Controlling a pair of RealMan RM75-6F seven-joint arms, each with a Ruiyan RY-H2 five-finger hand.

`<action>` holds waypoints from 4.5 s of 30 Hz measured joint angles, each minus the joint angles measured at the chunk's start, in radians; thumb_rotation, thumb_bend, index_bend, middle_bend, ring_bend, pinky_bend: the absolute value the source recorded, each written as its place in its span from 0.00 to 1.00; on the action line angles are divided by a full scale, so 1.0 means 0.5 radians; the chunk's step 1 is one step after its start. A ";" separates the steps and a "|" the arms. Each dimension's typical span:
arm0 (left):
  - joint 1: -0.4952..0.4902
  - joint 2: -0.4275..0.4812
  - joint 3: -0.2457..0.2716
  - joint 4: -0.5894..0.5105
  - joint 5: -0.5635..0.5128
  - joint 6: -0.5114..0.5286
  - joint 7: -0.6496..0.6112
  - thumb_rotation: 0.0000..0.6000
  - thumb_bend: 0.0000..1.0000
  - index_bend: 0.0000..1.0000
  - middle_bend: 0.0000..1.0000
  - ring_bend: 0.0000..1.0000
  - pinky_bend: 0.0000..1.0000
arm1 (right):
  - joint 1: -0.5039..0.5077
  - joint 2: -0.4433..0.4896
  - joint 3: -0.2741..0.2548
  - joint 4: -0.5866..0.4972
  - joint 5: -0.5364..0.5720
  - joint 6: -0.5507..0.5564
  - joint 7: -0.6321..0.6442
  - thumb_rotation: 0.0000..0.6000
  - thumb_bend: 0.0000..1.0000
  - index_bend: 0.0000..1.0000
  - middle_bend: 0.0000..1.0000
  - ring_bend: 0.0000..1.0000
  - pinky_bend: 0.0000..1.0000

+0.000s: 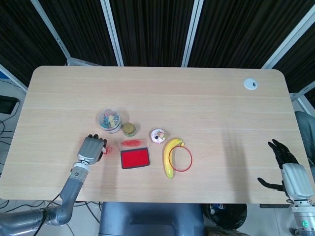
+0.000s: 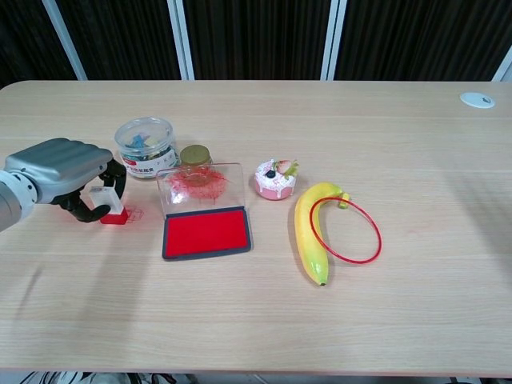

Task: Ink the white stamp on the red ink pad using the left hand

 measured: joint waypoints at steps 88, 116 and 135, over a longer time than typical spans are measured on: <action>-0.293 -0.301 0.012 -0.080 0.097 -0.003 0.332 1.00 0.55 0.75 0.77 0.61 0.69 | 0.001 0.004 0.004 -0.008 0.005 -0.005 0.012 1.00 0.12 0.00 0.00 0.00 0.18; -0.298 -0.374 0.110 0.025 0.174 0.028 0.361 1.00 0.55 0.75 0.77 0.61 0.69 | 0.000 0.007 0.004 -0.012 0.008 -0.007 0.015 1.00 0.12 0.00 0.00 0.00 0.18; -0.275 -0.363 0.090 0.004 0.195 0.066 0.358 1.00 0.55 0.75 0.77 0.61 0.69 | -0.002 0.007 0.005 -0.014 0.004 0.000 0.016 1.00 0.12 0.00 0.00 0.00 0.18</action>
